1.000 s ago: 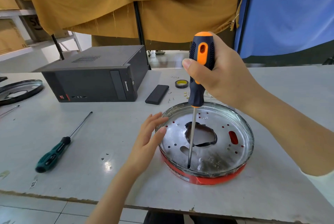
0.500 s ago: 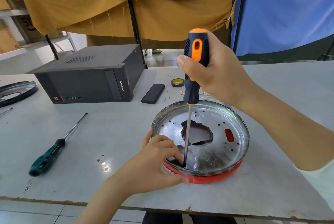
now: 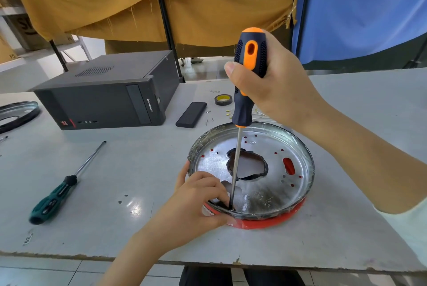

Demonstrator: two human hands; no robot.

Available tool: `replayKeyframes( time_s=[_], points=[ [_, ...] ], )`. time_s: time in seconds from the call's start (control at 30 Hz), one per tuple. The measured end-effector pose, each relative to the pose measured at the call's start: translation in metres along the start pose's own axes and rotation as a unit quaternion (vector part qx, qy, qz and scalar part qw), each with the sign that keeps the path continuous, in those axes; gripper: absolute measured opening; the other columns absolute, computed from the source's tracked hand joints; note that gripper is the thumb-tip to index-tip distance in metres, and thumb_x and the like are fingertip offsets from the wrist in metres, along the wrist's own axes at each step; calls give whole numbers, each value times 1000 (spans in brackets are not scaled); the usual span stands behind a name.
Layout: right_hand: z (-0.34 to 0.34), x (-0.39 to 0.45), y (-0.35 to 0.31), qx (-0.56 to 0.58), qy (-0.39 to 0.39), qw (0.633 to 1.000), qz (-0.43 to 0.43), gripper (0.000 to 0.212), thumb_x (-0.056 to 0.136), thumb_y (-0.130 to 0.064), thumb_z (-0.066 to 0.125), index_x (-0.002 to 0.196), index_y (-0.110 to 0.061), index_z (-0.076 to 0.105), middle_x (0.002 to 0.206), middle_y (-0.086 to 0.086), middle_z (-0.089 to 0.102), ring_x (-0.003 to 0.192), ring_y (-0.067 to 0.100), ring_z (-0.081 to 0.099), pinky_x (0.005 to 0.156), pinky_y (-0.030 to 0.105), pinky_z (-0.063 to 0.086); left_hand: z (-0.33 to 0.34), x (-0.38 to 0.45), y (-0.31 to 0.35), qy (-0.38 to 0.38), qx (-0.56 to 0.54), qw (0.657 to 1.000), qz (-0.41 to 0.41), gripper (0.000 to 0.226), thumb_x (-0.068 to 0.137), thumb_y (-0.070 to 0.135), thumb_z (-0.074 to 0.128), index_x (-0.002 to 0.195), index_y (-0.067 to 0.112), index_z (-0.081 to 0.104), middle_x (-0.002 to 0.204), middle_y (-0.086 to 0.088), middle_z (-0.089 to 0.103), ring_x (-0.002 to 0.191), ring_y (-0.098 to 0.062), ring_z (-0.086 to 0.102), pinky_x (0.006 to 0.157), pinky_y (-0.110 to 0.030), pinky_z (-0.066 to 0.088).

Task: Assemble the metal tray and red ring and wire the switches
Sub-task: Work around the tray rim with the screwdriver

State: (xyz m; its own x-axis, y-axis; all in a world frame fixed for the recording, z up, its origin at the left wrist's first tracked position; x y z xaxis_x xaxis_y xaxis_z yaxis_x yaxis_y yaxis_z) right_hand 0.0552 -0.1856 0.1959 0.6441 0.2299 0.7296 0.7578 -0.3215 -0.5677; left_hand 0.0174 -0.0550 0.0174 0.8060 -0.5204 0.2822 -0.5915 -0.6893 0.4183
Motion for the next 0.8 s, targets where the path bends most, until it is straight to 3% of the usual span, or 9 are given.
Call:
replayKeyframes(
  time_s=[0.53, 0.8],
  points=[
    [-7, -3, 0, -14, 5, 1000, 0, 26, 89, -28, 59, 77, -28, 36, 60, -15, 38, 55, -3, 44, 57, 9, 37, 0, 2, 0, -4, 5, 1000, -5, 16, 75, 46, 75, 87, 38, 67, 92, 26, 57, 108, 7, 47, 120, -38, -7],
    [11, 5, -26, 2, -116, 993, -27, 26, 87, -32, 63, 79, -35, 39, 59, -18, 44, 56, 0, 45, 57, 8, 37, 0, 4, -1, -28, 12, 999, -17, 23, 75, 40, 75, 80, 47, 54, 89, 28, 52, 107, 8, 45, 119, -37, -8]
  ],
)
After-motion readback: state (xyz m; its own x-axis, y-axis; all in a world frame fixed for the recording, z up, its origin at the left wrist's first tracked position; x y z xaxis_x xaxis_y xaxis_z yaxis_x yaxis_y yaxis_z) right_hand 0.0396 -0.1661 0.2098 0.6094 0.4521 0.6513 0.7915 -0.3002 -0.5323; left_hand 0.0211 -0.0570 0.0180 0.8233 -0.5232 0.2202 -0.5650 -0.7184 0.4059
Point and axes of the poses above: each hand's wrist, its own x-axis towards the middle knuckle, its own z-axis out of the palm, y = z × x, the point moved 8 cm from there along x, towards the middle knuckle
